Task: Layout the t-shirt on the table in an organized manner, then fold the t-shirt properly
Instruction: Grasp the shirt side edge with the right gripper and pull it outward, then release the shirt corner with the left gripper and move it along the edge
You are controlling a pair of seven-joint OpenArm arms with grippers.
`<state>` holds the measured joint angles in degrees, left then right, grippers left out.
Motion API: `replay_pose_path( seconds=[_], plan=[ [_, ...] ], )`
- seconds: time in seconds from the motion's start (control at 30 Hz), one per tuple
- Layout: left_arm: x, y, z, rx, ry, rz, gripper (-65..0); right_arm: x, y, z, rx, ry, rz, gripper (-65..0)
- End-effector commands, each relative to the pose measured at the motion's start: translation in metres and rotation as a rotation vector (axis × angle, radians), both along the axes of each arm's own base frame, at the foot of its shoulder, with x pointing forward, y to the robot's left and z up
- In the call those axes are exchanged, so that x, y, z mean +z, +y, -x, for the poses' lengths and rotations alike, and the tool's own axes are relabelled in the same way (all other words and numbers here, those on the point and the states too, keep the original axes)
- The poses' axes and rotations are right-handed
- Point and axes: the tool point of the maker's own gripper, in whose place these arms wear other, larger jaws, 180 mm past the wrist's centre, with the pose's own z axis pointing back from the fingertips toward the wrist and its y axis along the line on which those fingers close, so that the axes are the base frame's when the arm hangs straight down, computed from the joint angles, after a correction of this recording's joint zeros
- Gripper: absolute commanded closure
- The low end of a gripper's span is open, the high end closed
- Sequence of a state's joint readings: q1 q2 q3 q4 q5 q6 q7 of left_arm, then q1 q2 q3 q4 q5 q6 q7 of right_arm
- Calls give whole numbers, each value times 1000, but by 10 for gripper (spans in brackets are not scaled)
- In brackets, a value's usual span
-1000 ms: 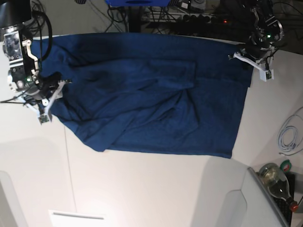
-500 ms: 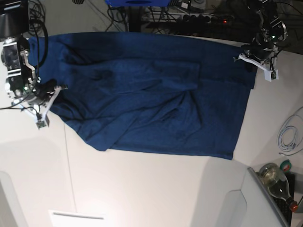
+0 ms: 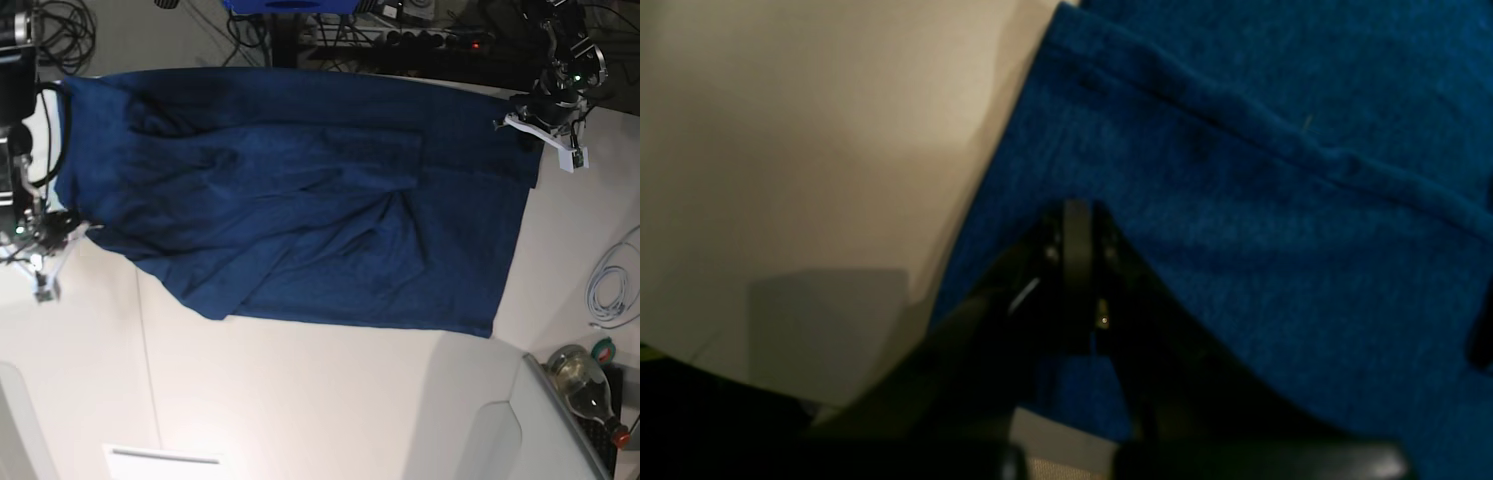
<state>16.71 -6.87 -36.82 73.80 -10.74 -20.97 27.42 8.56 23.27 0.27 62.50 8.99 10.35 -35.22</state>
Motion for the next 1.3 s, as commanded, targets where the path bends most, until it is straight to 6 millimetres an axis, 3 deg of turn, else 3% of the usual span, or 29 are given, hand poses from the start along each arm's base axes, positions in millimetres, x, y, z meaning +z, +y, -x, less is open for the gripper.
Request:
replay_pose_path(
  seconds=[0.0,0.1,0.2,0.3,0.4,0.43,0.6,0.9,1.1,1.27],
  plan=[
    [-9,5,20,-2,94,-20,0,16,-12,-17,-11,-56,17,-6],
    [1,6,12,-12,68,-38,0,14,-17,-17,-33,-27,15,-15],
    [15,6,7,-27,34,-61,0,25,-9,-21,-36,-68,-9,-21],
    [32,7,-5,-42,-11,-89,0,36,9,-30,-6,-120,-44,-132],
    [35,6,-8,-44,-23,-91,0,38,31,-43,67,-123,-92,-264],
    [35,6,-9,-44,-25,-91,0,35,40,-47,91,-114,-114,-275],
    [35,6,-10,-46,-22,-92,0,20,64,-57,138,-60,-194,-225],
    [33,7,-8,-45,-13,-95,0,-3,106,-52,226,26,-218,-227],
    [15,8,4,-27,35,-65,0,-10,107,-47,215,49,-224,-215],
    [7,11,12,-21,62,-58,0,-9,104,-49,211,47,-220,-17]
  ],
)
